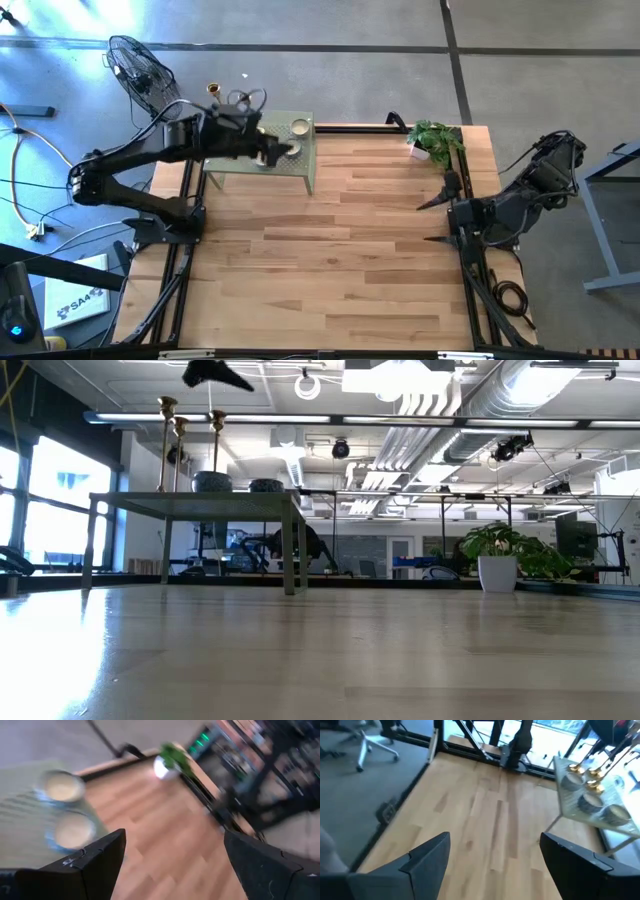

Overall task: Pick & Place candle stick holders
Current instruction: Return to Home Position

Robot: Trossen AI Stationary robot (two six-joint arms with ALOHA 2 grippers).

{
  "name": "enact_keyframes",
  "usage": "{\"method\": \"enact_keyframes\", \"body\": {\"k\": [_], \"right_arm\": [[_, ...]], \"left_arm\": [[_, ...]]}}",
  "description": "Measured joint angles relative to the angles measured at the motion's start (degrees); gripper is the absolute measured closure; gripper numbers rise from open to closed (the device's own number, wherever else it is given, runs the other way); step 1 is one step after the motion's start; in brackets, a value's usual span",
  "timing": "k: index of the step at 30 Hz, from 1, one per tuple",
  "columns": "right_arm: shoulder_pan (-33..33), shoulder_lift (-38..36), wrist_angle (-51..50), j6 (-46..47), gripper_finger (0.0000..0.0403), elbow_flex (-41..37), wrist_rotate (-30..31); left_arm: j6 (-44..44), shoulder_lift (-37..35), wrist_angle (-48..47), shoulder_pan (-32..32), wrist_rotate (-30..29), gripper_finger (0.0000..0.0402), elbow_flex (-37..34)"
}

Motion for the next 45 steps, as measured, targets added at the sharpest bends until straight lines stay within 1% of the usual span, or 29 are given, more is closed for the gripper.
{"method": "enact_keyframes", "body": {"k": [3,7,9,12,14,16,17,19,22,26,30,34,36,40,43,45], "right_arm": [[0.0,0.1,2.8,4.9,0.0100,0.0,-2.3],[0.0,0.1,8.3,10.6,0.0100,0.0,-8.1],[0.0,0.1,11.2,11.8,0.0100,0.0,-10.2],[0.0,0.2,14.5,10.5,0.0100,0.0,-10.3],[0.0,0.3,15.1,8.8,0.0100,0.0,-8.5],[0.0,0.4,16.3,7.1,0.0100,0.0,-3.8],[0.0,0.4,17.0,5.8,0.0100,0.0,-1.1],[-0.4,0.3,19.6,2.4,0.0100,0.1,3.1],[-2.3,0.2,23.0,-4.3,0.0100,1.8,6.9],[-5.4,-0.2,21.9,-10.4,0.0100,5.2,10.6],[-7.4,-1.4,20.7,-11.2,0.0100,6.6,15.0],[-8.8,-3.7,19.9,-11.4,0.0108,6.8,16.4],[-9.3,-6.0,18.4,-9.4,0.0120,6.8,18.0],[-9.5,-12.7,16.6,-4.3,0.0157,6.5,20.5],[-9.5,-17.5,17.0,-3.3,0.0197,4.9,18.4],[-9.5,-19.7,16.3,-3.3,0.0230,2.5,17.3]], "left_arm": [[3.1,-0.2,0.9,-4.3,2.2,0.0069,0.0],[6.5,-0.2,3.8,-9.8,3.6,0.0069,0.0],[8.5,-0.2,4.8,-12.0,3.5,0.0069,0.0],[10.1,-0.2,2.4,-13.7,1.8,0.0069,0.0],[10.1,-0.5,-1.1,-13.6,1.6,0.0069,0.0],[10.2,-0.5,-2.4,-13.5,1.6,0.0069,0.0],[10.7,-0.5,-2.8,-13.5,2.1,0.0069,0.0],[12.7,-1.0,-2.9,-13.5,5.3,0.0069,0.0],[14.3,-3.4,-3.3,-13.6,8.2,0.0070,0.0],[16.6,-8.4,-6.4,-13.5,7.1,0.0080,0.0],[17.8,-14.4,-12.5,-13.6,2.5,0.0116,0.0],[18.6,-19.6,-17.3,-13.6,-2.4,0.0170,0.0],[19.8,-22.0,-19.1,-13.5,-3.9,0.0202,-0.2],[20.6,-27.6,-20.2,-13.5,-5.3,0.0267,-2.9],[20.6,-32.5,-19.3,-13.5,-6.0,0.0313,-6.1],[20.8,-36.1,-18.3,-13.5,-6.2,0.0341,-9.1]]}}
